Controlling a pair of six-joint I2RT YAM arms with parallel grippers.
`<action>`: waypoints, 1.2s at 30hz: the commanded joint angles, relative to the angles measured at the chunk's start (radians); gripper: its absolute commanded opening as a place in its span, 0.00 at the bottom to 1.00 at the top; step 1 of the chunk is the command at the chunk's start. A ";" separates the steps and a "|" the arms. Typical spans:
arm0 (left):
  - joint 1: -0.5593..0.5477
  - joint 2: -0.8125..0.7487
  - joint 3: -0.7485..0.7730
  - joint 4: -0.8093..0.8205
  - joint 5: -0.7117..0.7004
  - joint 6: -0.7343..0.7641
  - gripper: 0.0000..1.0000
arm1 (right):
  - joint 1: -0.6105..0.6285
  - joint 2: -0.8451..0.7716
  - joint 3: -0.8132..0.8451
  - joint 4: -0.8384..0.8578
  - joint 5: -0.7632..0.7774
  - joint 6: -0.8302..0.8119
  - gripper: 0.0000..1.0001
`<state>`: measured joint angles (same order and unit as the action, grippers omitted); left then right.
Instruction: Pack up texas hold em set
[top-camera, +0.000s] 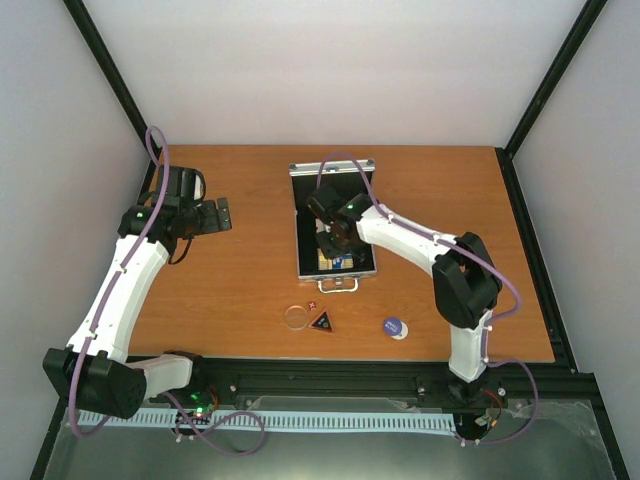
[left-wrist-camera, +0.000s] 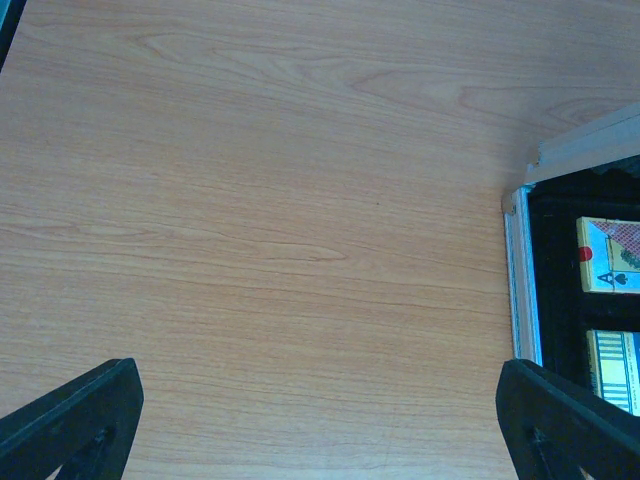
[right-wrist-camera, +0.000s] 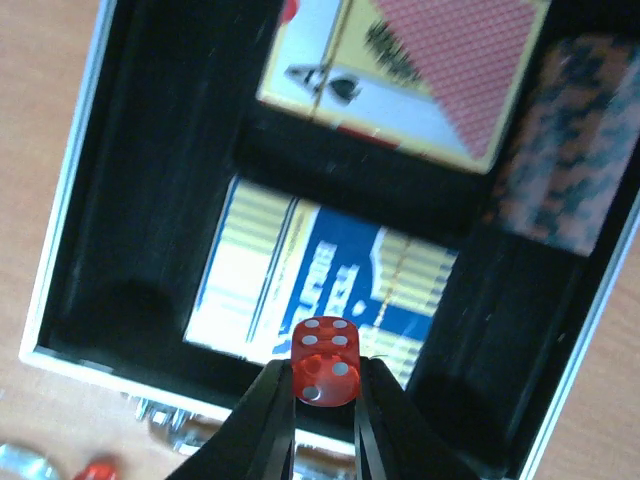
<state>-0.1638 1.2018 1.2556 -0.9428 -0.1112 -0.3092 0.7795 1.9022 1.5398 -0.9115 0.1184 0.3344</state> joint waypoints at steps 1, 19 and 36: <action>-0.002 -0.005 0.012 -0.003 0.000 0.017 1.00 | -0.047 0.073 0.048 0.040 0.055 0.017 0.12; -0.002 0.026 0.033 -0.005 -0.011 0.016 1.00 | -0.131 0.192 0.082 0.100 0.037 -0.011 0.11; -0.002 0.031 0.037 -0.007 -0.019 0.020 1.00 | -0.135 0.203 0.088 0.098 0.020 -0.013 0.45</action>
<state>-0.1638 1.2350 1.2556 -0.9432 -0.1238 -0.3088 0.6518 2.1143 1.6127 -0.8040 0.1413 0.3191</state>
